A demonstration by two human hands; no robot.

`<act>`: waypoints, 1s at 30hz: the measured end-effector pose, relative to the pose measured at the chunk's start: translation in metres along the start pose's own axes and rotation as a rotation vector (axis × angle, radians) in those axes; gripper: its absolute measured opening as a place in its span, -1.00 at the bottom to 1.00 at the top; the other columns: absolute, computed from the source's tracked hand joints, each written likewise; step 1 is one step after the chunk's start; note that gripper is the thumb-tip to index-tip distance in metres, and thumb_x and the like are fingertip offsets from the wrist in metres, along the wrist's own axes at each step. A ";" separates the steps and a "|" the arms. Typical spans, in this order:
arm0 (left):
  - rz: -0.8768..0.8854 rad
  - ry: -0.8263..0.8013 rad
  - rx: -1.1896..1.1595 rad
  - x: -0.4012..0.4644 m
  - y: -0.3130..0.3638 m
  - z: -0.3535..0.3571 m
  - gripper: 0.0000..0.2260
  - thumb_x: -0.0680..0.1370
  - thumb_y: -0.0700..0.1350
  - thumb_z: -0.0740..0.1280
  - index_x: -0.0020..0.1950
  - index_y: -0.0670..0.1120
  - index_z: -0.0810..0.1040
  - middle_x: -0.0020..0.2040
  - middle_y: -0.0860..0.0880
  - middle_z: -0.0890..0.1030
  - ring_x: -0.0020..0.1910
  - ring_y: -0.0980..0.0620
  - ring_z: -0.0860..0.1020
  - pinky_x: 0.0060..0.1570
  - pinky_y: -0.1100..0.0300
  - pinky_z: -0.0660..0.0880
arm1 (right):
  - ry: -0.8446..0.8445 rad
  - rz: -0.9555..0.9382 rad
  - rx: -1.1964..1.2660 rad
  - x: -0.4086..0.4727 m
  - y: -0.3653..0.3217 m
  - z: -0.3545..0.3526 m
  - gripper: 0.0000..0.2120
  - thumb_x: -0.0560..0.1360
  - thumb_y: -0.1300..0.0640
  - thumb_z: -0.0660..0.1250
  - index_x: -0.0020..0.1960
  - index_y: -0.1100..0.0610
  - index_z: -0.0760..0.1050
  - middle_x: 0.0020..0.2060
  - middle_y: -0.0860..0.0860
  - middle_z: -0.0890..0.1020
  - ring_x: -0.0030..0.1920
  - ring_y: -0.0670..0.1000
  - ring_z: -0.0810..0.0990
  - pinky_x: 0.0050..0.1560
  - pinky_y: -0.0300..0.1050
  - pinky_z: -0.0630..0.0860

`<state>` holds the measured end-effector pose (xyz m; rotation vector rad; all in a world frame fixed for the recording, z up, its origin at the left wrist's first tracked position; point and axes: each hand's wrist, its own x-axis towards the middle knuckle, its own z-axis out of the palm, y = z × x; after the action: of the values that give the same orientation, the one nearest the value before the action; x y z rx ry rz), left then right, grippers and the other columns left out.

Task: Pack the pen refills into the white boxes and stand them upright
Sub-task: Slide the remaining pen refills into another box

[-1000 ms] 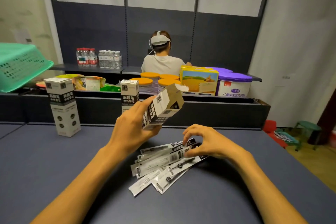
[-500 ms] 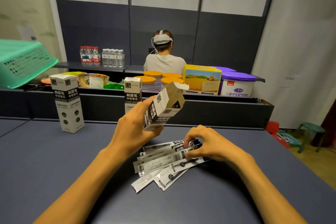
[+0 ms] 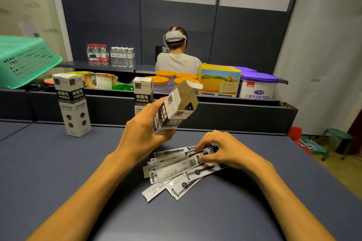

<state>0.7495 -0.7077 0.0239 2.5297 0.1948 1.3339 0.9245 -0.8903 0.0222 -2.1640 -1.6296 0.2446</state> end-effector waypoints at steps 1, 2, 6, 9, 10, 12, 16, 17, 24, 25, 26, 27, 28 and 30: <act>-0.001 0.001 -0.001 0.000 0.000 0.000 -0.26 0.38 0.03 0.50 0.48 0.06 0.24 0.26 -0.01 0.51 0.16 0.23 0.42 0.02 0.39 0.42 | 0.007 -0.009 0.006 0.000 -0.001 -0.001 -0.81 0.44 -0.05 0.45 0.05 -0.18 0.59 0.04 -0.22 0.54 0.10 -0.23 0.44 0.02 -0.39 0.36; -0.002 0.003 -0.001 0.000 -0.001 0.000 -0.26 0.38 0.03 0.50 0.48 0.06 0.24 0.27 -0.01 0.51 0.16 0.22 0.42 0.02 0.38 0.43 | 0.010 -0.013 0.015 -0.001 -0.001 -0.001 -0.84 0.45 -0.03 0.45 0.03 -0.18 0.59 0.04 -0.22 0.54 0.10 -0.23 0.45 0.02 -0.38 0.37; 0.000 0.007 -0.008 0.000 -0.001 0.000 -0.26 0.38 0.02 0.51 0.47 0.07 0.23 0.26 0.00 0.51 0.15 0.21 0.43 0.03 0.28 0.49 | 0.041 -0.005 0.080 -0.003 -0.001 -0.004 -0.86 0.45 0.03 0.45 -0.09 -0.21 0.57 -0.05 -0.24 0.59 0.03 -0.23 0.52 0.00 -0.32 0.46; 0.002 0.003 -0.003 0.000 -0.001 0.000 -0.26 0.38 0.03 0.50 0.47 0.08 0.23 0.27 0.01 0.50 0.16 0.22 0.43 0.03 0.29 0.48 | 0.051 0.000 0.147 -0.005 0.000 -0.008 -0.87 0.46 0.07 0.45 -0.12 -0.17 0.59 -0.12 -0.23 0.64 -0.04 -0.25 0.57 -0.05 -0.28 0.54; 0.000 0.002 -0.003 0.000 -0.001 0.000 -0.26 0.38 0.03 0.50 0.47 0.09 0.22 0.27 0.01 0.50 0.16 0.22 0.42 0.03 0.30 0.48 | 0.053 -0.001 0.161 -0.006 0.001 -0.010 -0.89 0.46 0.08 0.45 -0.11 -0.13 0.60 -0.14 -0.22 0.65 -0.05 -0.25 0.58 -0.05 -0.27 0.54; -0.003 0.003 -0.003 0.000 -0.001 -0.001 -0.27 0.38 0.05 0.49 0.47 0.10 0.21 0.27 0.02 0.50 0.15 0.23 0.42 0.03 0.30 0.48 | 0.065 -0.009 0.181 -0.008 0.003 -0.013 -0.92 0.46 0.10 0.45 -0.10 -0.07 0.61 -0.15 -0.19 0.66 -0.07 -0.21 0.60 -0.02 -0.24 0.54; -0.007 0.011 -0.013 0.000 -0.001 -0.001 -0.26 0.39 0.04 0.50 0.47 0.09 0.22 0.27 0.02 0.50 0.15 0.22 0.44 0.03 0.25 0.51 | 0.034 0.000 0.202 -0.008 0.005 -0.013 -0.91 0.47 0.13 0.43 -0.07 -0.04 0.58 -0.14 -0.17 0.67 -0.07 -0.20 0.62 0.03 -0.20 0.55; -0.009 0.013 -0.018 0.000 -0.001 -0.001 -0.26 0.39 0.03 0.51 0.47 0.10 0.22 0.27 0.02 0.50 0.15 0.21 0.44 0.03 0.24 0.52 | 0.027 -0.002 0.198 -0.008 0.005 -0.012 -0.90 0.48 0.13 0.43 -0.05 -0.05 0.58 -0.13 -0.18 0.66 -0.06 -0.21 0.61 0.04 -0.20 0.54; -0.011 0.016 -0.004 0.000 -0.001 -0.001 -0.26 0.38 0.03 0.50 0.47 0.06 0.23 0.28 0.01 0.50 0.14 0.22 0.43 0.03 0.26 0.51 | 0.072 -0.002 0.119 -0.011 0.007 -0.018 -0.83 0.50 0.07 0.40 -0.01 -0.20 0.59 -0.11 -0.18 0.62 -0.04 -0.20 0.54 0.01 -0.20 0.52; -0.011 0.015 -0.002 0.000 -0.001 -0.001 -0.27 0.38 0.03 0.50 0.47 0.06 0.23 0.28 0.01 0.50 0.14 0.22 0.43 0.03 0.26 0.51 | 0.078 -0.004 0.128 -0.011 0.007 -0.018 -0.84 0.49 0.08 0.41 -0.03 -0.20 0.59 -0.12 -0.18 0.62 -0.05 -0.21 0.55 0.02 -0.19 0.53; -0.012 0.019 0.002 0.000 -0.001 -0.001 -0.27 0.38 0.03 0.50 0.47 0.06 0.24 0.27 0.01 0.50 0.14 0.21 0.44 0.02 0.25 0.52 | 0.094 -0.010 0.135 -0.012 0.006 -0.019 -0.84 0.49 0.08 0.41 -0.05 -0.20 0.59 -0.12 -0.18 0.62 -0.06 -0.21 0.55 0.03 -0.17 0.53; -0.012 0.025 0.006 0.000 -0.001 0.000 -0.27 0.38 0.03 0.50 0.47 0.06 0.24 0.26 0.01 0.51 0.14 0.19 0.46 0.02 0.23 0.53 | 0.122 -0.016 0.133 -0.013 0.006 -0.020 -0.84 0.49 0.08 0.41 -0.06 -0.20 0.59 -0.12 -0.17 0.62 -0.05 -0.20 0.55 0.05 -0.15 0.53; -0.011 0.031 0.015 0.000 -0.001 0.000 -0.26 0.38 0.02 0.51 0.47 0.06 0.24 0.25 0.00 0.52 0.14 0.16 0.48 0.01 0.20 0.54 | 0.160 -0.025 0.132 -0.015 0.007 -0.023 -0.84 0.48 0.08 0.42 -0.06 -0.20 0.59 -0.12 -0.16 0.63 -0.03 -0.18 0.55 0.06 -0.13 0.53; -0.005 0.041 0.044 0.000 -0.001 -0.001 -0.24 0.36 0.01 0.53 0.47 0.06 0.23 0.23 -0.02 0.53 0.13 0.06 0.53 -0.02 0.13 0.58 | 0.248 -0.050 0.150 -0.020 0.009 -0.031 -0.82 0.47 0.07 0.42 -0.03 -0.21 0.59 -0.10 -0.13 0.63 -0.01 -0.14 0.56 0.06 -0.13 0.54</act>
<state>0.7492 -0.7065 0.0240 2.5376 0.2416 1.3960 0.9381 -0.9182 0.0438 -1.9534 -1.4744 0.0771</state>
